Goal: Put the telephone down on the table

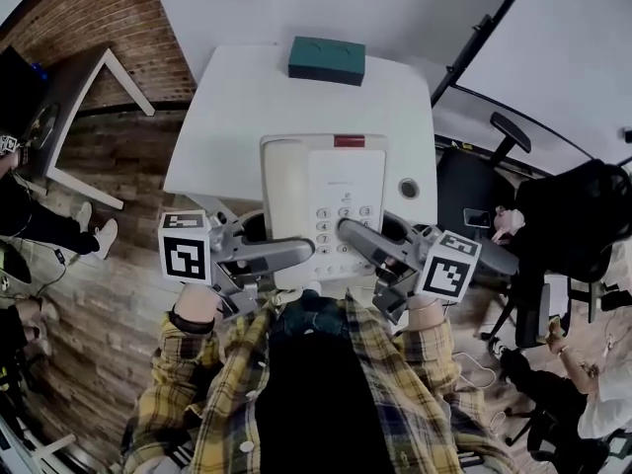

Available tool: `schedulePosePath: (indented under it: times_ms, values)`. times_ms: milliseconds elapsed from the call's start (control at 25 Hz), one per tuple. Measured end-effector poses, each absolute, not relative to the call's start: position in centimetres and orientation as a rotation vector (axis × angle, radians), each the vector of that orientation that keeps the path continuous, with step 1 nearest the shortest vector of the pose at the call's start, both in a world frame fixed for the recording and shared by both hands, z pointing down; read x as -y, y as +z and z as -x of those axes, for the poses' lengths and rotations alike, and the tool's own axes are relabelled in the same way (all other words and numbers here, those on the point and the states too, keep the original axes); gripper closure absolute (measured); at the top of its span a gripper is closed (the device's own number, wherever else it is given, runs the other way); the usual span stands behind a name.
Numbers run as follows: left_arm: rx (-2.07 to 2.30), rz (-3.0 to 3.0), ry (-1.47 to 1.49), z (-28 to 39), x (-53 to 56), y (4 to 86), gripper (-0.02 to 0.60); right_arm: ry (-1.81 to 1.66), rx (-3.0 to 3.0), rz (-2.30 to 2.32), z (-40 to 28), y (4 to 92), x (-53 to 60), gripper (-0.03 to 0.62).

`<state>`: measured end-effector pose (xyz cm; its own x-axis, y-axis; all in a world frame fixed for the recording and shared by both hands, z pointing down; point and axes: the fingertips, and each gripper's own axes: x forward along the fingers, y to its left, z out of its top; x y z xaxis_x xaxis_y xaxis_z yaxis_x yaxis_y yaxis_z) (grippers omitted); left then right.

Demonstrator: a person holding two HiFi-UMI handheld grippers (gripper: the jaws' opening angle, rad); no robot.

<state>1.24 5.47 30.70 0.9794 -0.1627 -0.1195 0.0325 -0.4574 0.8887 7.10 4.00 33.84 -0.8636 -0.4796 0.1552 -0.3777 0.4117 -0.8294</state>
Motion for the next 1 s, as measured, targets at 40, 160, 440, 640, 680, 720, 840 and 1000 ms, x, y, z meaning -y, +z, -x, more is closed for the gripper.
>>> schedulePosePath:
  times_ms: [40, 160, 440, 640, 680, 720, 840, 1000]
  values:
    - [0.098, -2.034, -0.22, -1.3, -5.2, 30.8, 0.184, -1.46, -2.545, 0.769, -7.1, 34.0, -3.7, 0.339]
    - [0.112, -2.031, -0.202, -1.1, -4.3, 31.1, 0.184, -1.479, -2.532, 0.75, -6.9, 34.4, -2.8, 0.339]
    - [0.095, -2.03, -0.171, -1.5, -1.0, 32.3, 0.184, -1.479, -2.496, 0.769, -7.2, 35.8, 0.3, 0.338]
    - [0.061, -2.02, -0.182, -1.2, 3.3, 33.5, 0.184, -1.474, -2.491, 0.817, -7.1, 36.7, 4.5, 0.338]
    - [0.056, -2.02, -0.182, -1.3, 3.9, 33.9, 0.184, -1.475, -2.491, 0.823, -7.1, 37.1, 5.1, 0.338]
    - [0.051, -2.022, -0.181, -1.3, 4.3, 34.3, 0.184, -1.475, -2.49, 0.829, -7.1, 37.6, 5.4, 0.338]
    - [0.039, -2.033, -0.174, -1.6, 4.7, 35.4, 0.184, -1.459, -2.488, 0.842, -7.4, 38.6, 5.8, 0.338]
    - [0.041, -2.059, -0.173, -1.5, 4.6, 34.7, 0.184, -1.427, -2.503, 0.834, -7.3, 37.9, 5.8, 0.338]
